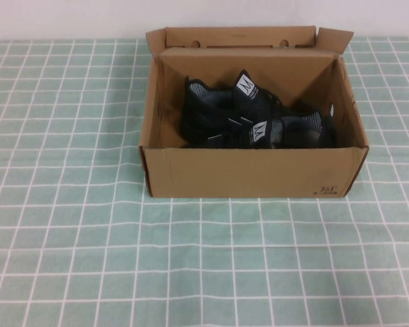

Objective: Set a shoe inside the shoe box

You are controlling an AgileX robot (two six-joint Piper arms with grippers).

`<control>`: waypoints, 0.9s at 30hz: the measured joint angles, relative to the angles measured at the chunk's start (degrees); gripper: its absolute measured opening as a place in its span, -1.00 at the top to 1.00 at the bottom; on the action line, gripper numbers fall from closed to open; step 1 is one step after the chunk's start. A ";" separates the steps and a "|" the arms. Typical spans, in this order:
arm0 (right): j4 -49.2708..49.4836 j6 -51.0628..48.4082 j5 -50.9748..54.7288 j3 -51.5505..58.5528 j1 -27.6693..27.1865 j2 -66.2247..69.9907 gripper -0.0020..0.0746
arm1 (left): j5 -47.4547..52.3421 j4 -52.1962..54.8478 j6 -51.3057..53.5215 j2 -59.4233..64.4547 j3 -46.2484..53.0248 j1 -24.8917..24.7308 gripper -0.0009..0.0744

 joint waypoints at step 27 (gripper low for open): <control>0.00 0.00 0.00 0.00 0.00 -0.03 0.97 | 1.18 5.43 -6.78 -3.40 9.44 0.00 0.98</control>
